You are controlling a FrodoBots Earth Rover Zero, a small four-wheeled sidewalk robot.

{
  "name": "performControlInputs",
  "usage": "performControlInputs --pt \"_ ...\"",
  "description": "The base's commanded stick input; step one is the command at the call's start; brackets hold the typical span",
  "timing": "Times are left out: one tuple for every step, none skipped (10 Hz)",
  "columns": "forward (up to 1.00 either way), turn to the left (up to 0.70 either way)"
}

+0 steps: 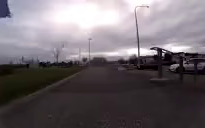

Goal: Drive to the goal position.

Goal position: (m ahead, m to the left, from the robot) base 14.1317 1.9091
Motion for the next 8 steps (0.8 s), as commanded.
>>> performControlInputs --pt "0.85 0.00" --pt "0.85 0.00" --pt "0.85 0.00" --pt "0.85 -0.23" --pt "0.85 -0.11" --pt "0.85 0.00" --pt "0.85 0.00" --pt "0.85 -0.34"
